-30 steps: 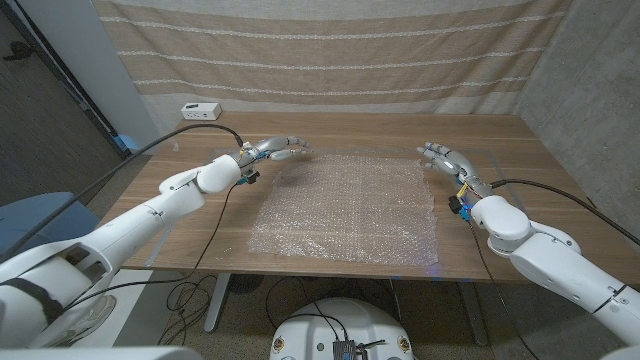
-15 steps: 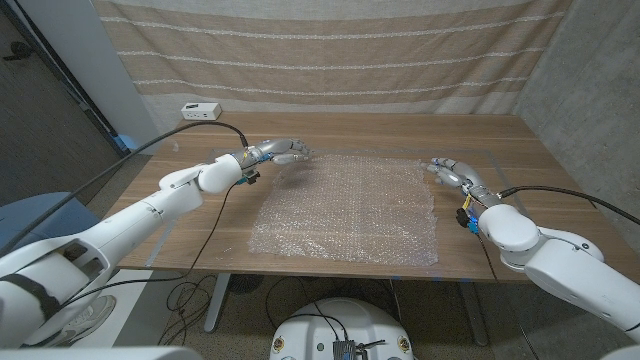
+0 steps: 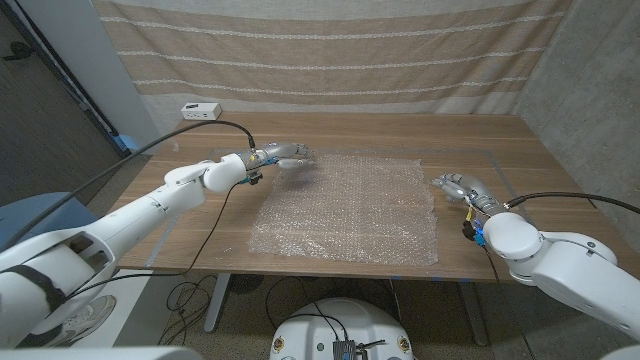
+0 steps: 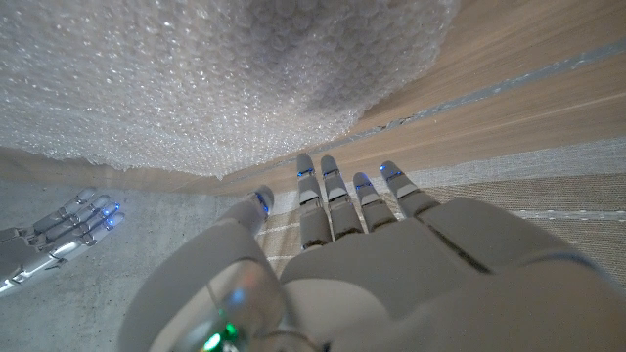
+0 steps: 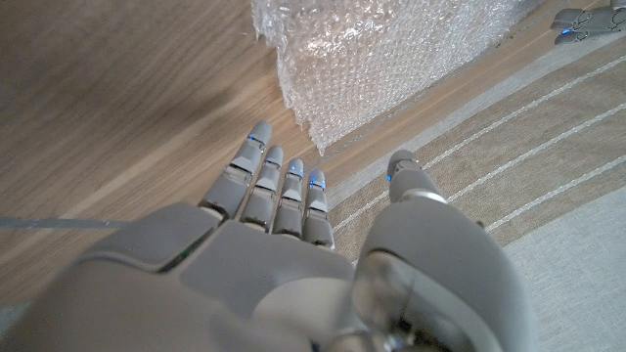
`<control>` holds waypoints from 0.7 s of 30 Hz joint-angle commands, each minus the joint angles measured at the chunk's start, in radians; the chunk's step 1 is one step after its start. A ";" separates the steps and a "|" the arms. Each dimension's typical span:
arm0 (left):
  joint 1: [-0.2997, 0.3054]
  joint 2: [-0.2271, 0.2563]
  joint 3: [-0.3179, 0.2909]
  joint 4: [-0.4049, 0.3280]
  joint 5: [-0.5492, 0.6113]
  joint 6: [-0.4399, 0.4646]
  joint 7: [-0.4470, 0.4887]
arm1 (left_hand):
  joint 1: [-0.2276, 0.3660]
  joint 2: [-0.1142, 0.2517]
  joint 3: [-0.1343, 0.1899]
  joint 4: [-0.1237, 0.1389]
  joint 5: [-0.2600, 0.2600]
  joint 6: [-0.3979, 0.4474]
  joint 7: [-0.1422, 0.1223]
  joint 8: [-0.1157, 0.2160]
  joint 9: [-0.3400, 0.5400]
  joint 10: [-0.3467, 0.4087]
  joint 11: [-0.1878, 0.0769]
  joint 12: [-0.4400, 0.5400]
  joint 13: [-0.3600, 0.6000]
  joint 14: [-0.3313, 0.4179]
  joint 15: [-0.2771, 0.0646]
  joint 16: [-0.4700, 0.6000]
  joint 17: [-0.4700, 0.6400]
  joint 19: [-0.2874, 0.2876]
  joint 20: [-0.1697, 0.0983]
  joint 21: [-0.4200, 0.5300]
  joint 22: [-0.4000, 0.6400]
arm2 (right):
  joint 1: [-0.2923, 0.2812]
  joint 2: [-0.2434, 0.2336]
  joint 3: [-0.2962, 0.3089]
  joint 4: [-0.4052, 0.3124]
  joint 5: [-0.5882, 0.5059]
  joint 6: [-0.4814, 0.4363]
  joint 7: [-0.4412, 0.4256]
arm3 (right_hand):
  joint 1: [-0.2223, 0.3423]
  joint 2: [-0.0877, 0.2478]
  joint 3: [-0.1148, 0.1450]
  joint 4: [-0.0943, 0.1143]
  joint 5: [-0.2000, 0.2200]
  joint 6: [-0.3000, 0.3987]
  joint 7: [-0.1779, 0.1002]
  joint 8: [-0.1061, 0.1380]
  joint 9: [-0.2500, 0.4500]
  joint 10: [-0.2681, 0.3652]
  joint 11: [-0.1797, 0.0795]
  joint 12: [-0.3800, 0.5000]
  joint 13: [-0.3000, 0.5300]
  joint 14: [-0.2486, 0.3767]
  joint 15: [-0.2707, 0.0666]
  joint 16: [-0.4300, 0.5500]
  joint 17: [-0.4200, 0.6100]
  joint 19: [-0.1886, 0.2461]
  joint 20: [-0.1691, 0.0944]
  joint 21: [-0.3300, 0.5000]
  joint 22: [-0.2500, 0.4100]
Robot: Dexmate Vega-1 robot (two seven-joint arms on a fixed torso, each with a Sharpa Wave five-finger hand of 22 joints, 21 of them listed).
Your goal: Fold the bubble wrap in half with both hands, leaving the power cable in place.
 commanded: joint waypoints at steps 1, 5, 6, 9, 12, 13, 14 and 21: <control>-0.045 -0.021 0.048 0.018 0.043 0.053 -0.087 | -0.017 0.011 0.003 0.021 0.003 0.029 0.016 0.014 0.004 0.017 -0.010 0.001 0.004 -0.004 -0.026 -0.006 0.002 -0.001 0.007 -0.004 0.001 | 0.006 0.013 0.020 -0.098 0.036 -0.236 -0.055 | -0.005 -0.007 -0.002 0.000 -0.001 0.025 0.002 0.006 0.002 0.033 0.001 0.011 0.004 0.048 -0.005 0.015 0.003 0.033 0.001 0.012 0.003; -0.057 -0.032 0.061 0.029 0.046 0.068 -0.104 | -0.052 0.003 0.006 0.061 0.008 -0.084 -0.017 -0.014 0.002 0.013 -0.023 -0.012 0.003 -0.007 -0.031 -0.007 -0.002 -0.005 0.008 -0.009 0.001 | 0.019 0.020 0.027 -0.123 0.051 -0.316 -0.063 | -0.009 -0.009 -0.003 0.001 -0.001 0.049 0.003 0.010 0.003 0.057 0.004 0.015 0.004 0.074 -0.016 0.019 0.004 0.055 0.001 0.016 0.003; -0.061 -0.034 0.065 0.029 0.048 0.077 -0.112 | -0.057 0.003 0.008 0.064 0.008 -0.101 -0.023 -0.015 0.002 0.014 -0.025 -0.014 0.003 -0.009 -0.031 -0.008 -0.002 -0.006 0.008 -0.011 0.001 | 0.027 0.028 0.025 -0.129 0.057 -0.344 -0.069 | -0.009 -0.009 -0.003 0.001 -0.001 0.050 0.003 0.010 0.003 0.058 0.004 0.014 0.005 0.079 -0.019 0.020 0.004 0.058 0.000 0.017 0.003; -0.072 -0.045 0.075 0.044 0.047 0.082 -0.123 | -0.063 0.003 0.010 0.068 0.009 -0.115 -0.025 -0.012 0.002 0.012 -0.032 -0.017 0.002 -0.017 -0.036 -0.011 -0.003 -0.011 0.011 -0.014 0.001 | 0.044 0.037 0.023 -0.143 0.068 -0.404 -0.072 | -0.011 -0.014 -0.005 0.000 -0.001 0.065 0.003 0.013 0.003 0.062 0.000 0.013 0.005 0.083 -0.018 0.018 0.004 0.065 -0.002 0.018 0.004; -0.080 -0.053 0.084 0.048 0.048 0.094 -0.134 | -0.071 0.003 0.009 0.075 0.010 -0.137 -0.023 -0.014 0.002 0.009 -0.035 -0.020 0.002 -0.026 -0.036 -0.012 -0.002 -0.012 0.011 -0.015 0.001 | 0.073 0.053 0.015 -0.156 0.082 -0.484 -0.075 | -0.014 -0.016 -0.005 0.000 0.001 0.082 0.005 0.015 0.004 0.083 0.003 0.016 0.005 0.109 -0.025 0.023 0.005 0.085 -0.005 0.022 0.004; -0.082 -0.054 0.087 0.047 0.049 0.099 -0.136 | -0.076 0.002 0.009 0.078 0.010 -0.146 -0.023 -0.014 0.002 0.004 -0.036 -0.022 0.002 -0.028 -0.039 -0.012 -0.001 -0.012 0.011 -0.015 0.001 | 0.082 0.058 0.014 -0.160 0.088 -0.509 -0.074 | -0.015 -0.018 -0.005 0.000 0.002 0.091 0.006 0.016 0.004 0.088 0.003 0.016 0.006 0.119 -0.028 0.025 0.005 0.090 -0.006 0.023 0.004; -0.083 -0.055 0.089 0.045 0.051 0.106 -0.140 | -0.080 0.001 0.008 0.080 0.010 -0.151 -0.023 -0.013 0.001 -0.001 -0.034 -0.025 0.002 -0.031 -0.040 -0.012 -0.001 -0.013 0.010 -0.016 0.002 | 0.093 0.065 0.014 -0.163 0.096 -0.538 -0.070 | -0.016 -0.019 -0.005 0.000 0.002 0.096 0.007 0.017 0.004 0.097 0.001 0.018 0.006 0.127 -0.027 0.026 0.005 0.099 -0.006 0.025 0.005; -0.084 -0.055 0.096 0.023 0.050 0.150 -0.157 | -0.112 -0.003 0.000 0.093 0.012 -0.202 -0.022 -0.014 0.001 -0.031 -0.040 -0.038 0.001 -0.054 -0.044 -0.014 0.001 -0.023 0.005 -0.022 0.002 | 0.112 0.053 0.052 -0.168 0.206 -0.618 -0.060 | -0.019 -0.022 -0.005 -0.001 0.006 0.143 0.010 0.021 0.005 0.153 0.001 0.027 0.007 0.197 -0.033 0.040 0.007 0.138 -0.004 0.033 0.005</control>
